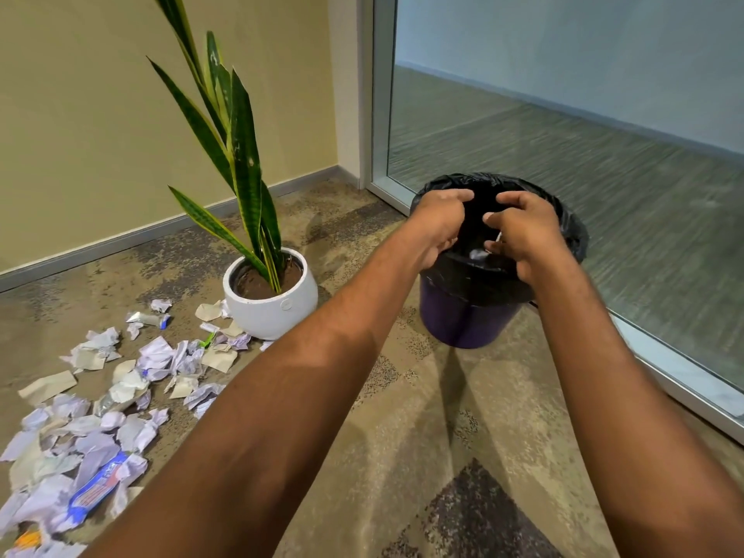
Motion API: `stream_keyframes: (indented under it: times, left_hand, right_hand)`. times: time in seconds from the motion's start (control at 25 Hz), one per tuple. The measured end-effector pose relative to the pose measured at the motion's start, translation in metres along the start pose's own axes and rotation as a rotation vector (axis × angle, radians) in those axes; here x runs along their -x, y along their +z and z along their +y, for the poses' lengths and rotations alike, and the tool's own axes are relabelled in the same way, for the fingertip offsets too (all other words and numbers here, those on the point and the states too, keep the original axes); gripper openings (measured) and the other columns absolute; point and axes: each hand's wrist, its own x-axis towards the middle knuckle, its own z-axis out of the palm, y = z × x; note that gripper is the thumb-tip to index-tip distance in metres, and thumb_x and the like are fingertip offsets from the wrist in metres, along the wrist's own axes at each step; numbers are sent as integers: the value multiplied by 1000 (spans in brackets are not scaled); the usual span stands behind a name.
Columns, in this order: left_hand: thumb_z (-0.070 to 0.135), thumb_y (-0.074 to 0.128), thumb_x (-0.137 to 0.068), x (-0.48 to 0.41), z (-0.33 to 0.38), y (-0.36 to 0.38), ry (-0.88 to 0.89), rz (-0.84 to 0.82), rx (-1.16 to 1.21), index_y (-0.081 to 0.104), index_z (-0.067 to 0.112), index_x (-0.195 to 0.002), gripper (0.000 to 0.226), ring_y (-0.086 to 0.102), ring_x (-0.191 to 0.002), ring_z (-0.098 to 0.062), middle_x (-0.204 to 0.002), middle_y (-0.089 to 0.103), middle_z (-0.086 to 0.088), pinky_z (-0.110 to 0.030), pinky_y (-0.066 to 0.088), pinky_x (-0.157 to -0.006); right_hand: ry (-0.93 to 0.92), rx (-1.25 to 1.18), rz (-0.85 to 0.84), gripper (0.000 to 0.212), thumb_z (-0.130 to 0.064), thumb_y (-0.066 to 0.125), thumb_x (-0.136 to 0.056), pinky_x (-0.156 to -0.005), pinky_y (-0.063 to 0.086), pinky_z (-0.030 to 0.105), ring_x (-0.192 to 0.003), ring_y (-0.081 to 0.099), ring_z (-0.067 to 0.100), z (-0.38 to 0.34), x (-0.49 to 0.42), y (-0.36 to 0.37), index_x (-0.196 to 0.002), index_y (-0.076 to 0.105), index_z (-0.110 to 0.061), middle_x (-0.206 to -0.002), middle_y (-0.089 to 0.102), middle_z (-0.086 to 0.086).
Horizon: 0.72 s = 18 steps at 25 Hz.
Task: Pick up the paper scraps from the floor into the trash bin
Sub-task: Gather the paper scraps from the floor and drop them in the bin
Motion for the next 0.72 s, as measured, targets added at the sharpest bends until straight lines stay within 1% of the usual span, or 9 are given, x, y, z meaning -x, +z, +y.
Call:
stream_keyframes:
  times: [0.08, 0.12, 0.16, 0.24, 0.36, 0.48, 0.6, 0.64, 0.72]
  left_hand:
    - [-9, 33, -96, -1, -3, -4, 13, 6, 46, 67, 18, -136, 58, 60, -107, -13, -129, 64, -4, -36, 54, -100]
    - [-7, 35, -98, 0, -4, -7, 19, 13, 65, 67, 17, -135, 54, 62, -117, -15, -131, 65, -4, -36, 55, -101]
    - [-5, 38, -100, 1, -5, -11, 28, 25, 81, 68, 16, -134, 50, 65, -122, -19, -130, 67, -4, -36, 57, -101]
    - [-3, 44, -102, 7, -9, -22, 47, 61, 107, 70, 14, -130, 41, 71, -118, -24, -126, 73, -7, -37, 61, -100]
    - [-9, 47, -100, 21, -16, -44, 59, 105, 135, 71, 9, -124, 39, 77, -108, -28, -118, 77, -13, -38, 64, -96]
    - [-11, 48, -97, 44, -29, -73, 43, 97, 94, 72, 9, -120, 39, 79, -101, -28, -113, 79, -16, -43, 65, -93]
    - [-7, 55, -98, 70, -58, -113, -55, 42, -6, 71, 8, -122, 33, 76, -92, -25, -112, 79, -15, -45, 64, -94]
    - [-4, 58, -98, 81, -72, -129, -101, 32, -37, 70, 9, -122, 30, 74, -92, -25, -111, 79, -15, -44, 64, -92]
    - [0, 61, -98, 101, -103, -163, -184, 57, -126, 68, 10, -123, 28, 71, -92, -23, -107, 77, -12, -37, 62, -84]
  right_hand:
    - [-26, -6, 30, 26, -14, 75, -85, -72, 66, 38, -90, 66, 19, 0, 0, -1, -105, 72, -30, -121, 73, 13]
    - [-39, -4, 38, 21, -16, 74, -84, -70, 65, 36, -90, 67, 19, -1, 1, 0, -101, 72, -29, -121, 74, 13]
    - [-53, 3, 47, 18, -16, 73, -85, -68, 64, 34, -90, 68, 19, -2, 2, 0, -98, 71, -28, -120, 74, 13]
    - [-71, 17, 66, 15, -15, 70, -89, -65, 63, 32, -84, 72, 19, -5, 5, 2, -96, 70, -28, -113, 76, 12]
    - [-124, 6, 59, 14, -14, 68, -91, -62, 60, 30, -71, 73, 16, -11, 16, 12, -96, 70, -26, -103, 78, 12]
    - [-168, -6, -74, 14, -10, 69, -97, -61, 59, 26, -69, 74, 14, -10, 39, 37, -101, 74, -23, -91, 77, 5]
    - [-186, 8, -269, 14, -6, 69, -98, -60, 59, 27, -67, 72, 15, 1, 70, 75, -102, 76, -18, -87, 77, 6]
    - [-179, 26, -342, 14, -6, 68, -99, -61, 59, 29, -67, 72, 15, 9, 81, 91, -102, 76, -17, -88, 77, 8]
    - [-162, 105, -469, 13, -4, 68, -99, -64, 60, 33, -67, 70, 16, 30, 103, 122, -101, 76, -14, -89, 76, 9]
